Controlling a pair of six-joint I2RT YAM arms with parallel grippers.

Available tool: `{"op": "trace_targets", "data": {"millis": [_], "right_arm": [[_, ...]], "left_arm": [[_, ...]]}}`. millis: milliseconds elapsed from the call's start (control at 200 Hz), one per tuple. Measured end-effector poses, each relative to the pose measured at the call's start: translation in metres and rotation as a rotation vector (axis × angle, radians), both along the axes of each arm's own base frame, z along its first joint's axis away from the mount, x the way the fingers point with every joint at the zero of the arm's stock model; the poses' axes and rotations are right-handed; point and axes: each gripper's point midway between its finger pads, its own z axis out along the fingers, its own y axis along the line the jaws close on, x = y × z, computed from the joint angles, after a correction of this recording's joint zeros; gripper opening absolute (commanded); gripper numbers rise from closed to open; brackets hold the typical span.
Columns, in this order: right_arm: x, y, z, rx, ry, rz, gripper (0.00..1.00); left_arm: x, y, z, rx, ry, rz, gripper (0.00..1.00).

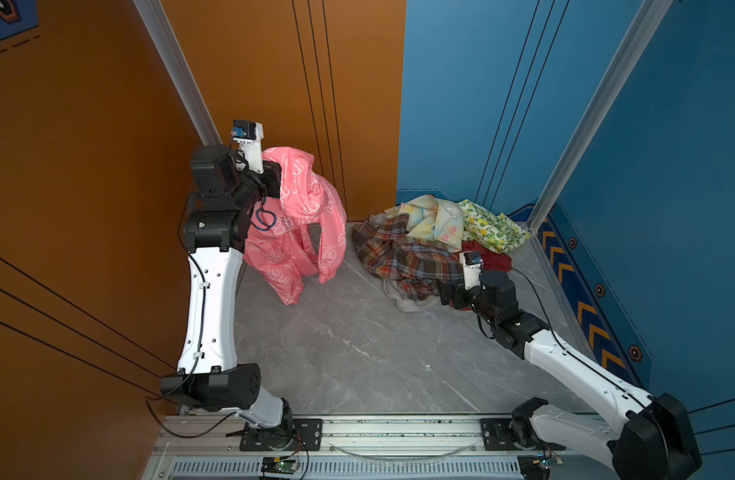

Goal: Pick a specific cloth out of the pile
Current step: 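Carry the pink cloth with the left gripper away from the pile and lower it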

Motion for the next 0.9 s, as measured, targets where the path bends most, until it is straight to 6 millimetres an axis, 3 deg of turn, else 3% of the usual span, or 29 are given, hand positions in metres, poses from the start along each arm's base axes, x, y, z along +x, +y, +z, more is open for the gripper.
{"op": "trace_targets", "data": {"millis": [180,415,756,896], "right_arm": [[0.003,0.006,-0.001,0.013,-0.008,0.009,1.00],[0.003,0.022,-0.009,0.034,-0.001,0.042,1.00],[-0.009,0.039,-0.019,0.077,-0.002,0.092,1.00],[-0.014,0.042,-0.028,0.092,0.008,0.097,1.00]], "left_arm": [[-0.016,0.030,-0.037,-0.046,0.077,0.102,0.00],[-0.056,0.062,-0.083,-0.101,0.143,0.255,0.00],[-0.085,0.088,-0.177,-0.088,0.350,0.442,0.00],[-0.093,0.083,-0.206,-0.046,0.427,0.467,0.00]]}}
